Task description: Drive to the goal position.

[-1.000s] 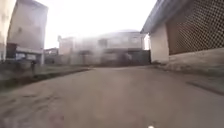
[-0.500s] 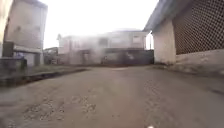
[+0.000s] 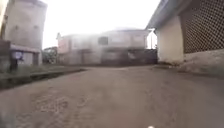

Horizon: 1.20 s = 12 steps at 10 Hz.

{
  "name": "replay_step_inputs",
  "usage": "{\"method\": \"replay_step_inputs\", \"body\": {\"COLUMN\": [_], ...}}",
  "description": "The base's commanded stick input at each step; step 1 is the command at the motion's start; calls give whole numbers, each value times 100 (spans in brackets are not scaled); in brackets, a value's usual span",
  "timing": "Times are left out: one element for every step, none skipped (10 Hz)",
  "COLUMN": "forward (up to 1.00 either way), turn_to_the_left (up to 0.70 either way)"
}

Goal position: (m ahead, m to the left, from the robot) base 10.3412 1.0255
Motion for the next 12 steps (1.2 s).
{"method": "replay_step_inputs", "body": {"forward": [100, 100, 100, 100, 100, 100, 100, 100, 100, 100, 100, 100], "turn_to_the_left": [0, 0, 0, 0, 0, 0, 0, 0, 0, 0, 0, 0]}}
